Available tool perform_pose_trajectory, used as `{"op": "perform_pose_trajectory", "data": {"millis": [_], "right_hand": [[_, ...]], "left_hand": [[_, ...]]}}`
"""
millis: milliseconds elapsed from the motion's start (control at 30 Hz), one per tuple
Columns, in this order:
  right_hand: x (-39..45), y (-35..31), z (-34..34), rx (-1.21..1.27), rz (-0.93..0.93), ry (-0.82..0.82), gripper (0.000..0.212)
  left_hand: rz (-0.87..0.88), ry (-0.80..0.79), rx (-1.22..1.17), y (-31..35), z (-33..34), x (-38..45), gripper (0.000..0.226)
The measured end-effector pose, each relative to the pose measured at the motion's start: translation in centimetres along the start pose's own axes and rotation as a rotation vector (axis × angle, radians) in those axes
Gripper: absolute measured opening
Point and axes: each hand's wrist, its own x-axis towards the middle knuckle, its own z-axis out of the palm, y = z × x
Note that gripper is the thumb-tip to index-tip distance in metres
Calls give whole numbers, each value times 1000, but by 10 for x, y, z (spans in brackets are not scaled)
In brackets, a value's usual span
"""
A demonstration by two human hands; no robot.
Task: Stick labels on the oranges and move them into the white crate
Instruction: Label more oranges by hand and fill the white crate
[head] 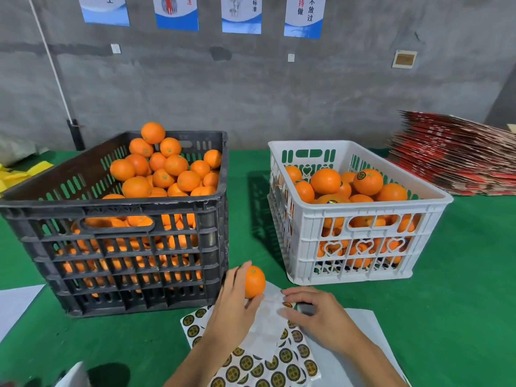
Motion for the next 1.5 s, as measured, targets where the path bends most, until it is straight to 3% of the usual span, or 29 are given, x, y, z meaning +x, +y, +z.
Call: {"op": "perform_pose_trajectory", "data": {"millis": [67, 267, 467, 767, 900, 1333, 1500], "right_hand": [[-2, 3, -1, -40, -7, -10, 41], [2, 6, 0, -175, -90, 50, 18], [1, -2, 1, -197, -83, 28, 67], [-4, -10, 4, -369, -181, 16, 33], [-4, -12, 6, -149, -65, 75, 11], [2, -11, 13, 105, 87, 119, 19], [0, -23, 11, 189, 142, 320, 21]], "left_hand": [[-6, -1, -6, -1, -1, -1, 70], [-10, 0, -7, 0, -1, 1, 71], [-7, 0, -7, 2, -3, 0, 72], [-3, 5, 1, 4, -4, -2, 72], [-6, 3, -10, 5, -4, -2, 72], [-22, -13, -8, 3, -4, -2, 71], [-32, -31, -26, 5, -5, -4, 71]]}}
